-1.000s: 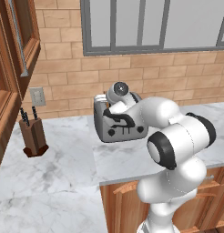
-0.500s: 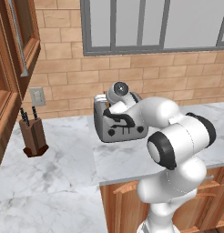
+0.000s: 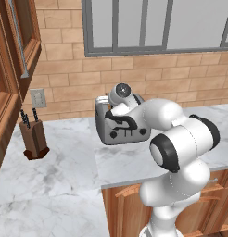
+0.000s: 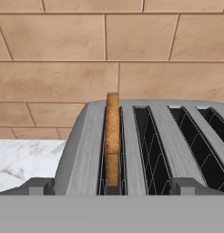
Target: Start the toaster. Once the lever pops up, take the bread to the plate on the dining counter.
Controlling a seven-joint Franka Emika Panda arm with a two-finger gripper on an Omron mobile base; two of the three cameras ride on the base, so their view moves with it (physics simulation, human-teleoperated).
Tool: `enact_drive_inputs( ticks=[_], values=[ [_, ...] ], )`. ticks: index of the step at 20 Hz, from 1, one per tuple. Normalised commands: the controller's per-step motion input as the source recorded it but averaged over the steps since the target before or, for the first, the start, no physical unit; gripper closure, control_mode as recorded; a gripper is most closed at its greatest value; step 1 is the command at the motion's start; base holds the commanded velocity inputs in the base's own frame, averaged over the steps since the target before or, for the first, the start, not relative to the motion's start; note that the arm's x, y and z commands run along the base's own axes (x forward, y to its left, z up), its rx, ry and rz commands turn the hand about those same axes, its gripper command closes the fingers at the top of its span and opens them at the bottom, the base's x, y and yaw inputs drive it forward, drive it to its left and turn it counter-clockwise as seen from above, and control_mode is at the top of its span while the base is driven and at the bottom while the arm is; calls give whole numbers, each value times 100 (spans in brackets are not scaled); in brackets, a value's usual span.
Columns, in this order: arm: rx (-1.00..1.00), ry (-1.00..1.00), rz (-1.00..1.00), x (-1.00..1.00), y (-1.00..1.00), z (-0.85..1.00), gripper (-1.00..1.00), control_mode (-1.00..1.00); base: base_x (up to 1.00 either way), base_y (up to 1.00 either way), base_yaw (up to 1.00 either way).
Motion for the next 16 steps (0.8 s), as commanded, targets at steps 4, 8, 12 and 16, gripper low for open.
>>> enact_drive_inputs(
  ticks=[4,8,12,16],
  values=[
    [0,0,0,0,0,0,-100,-100,0,0,0],
    [0,0,0,0,0,0,-100,-100,0,0,0],
    [0,0,0,0,0,0,-100,-100,0,0,0],
    [0,0,0,0,0,0,-100,-100,0,0,0]
  ],
)
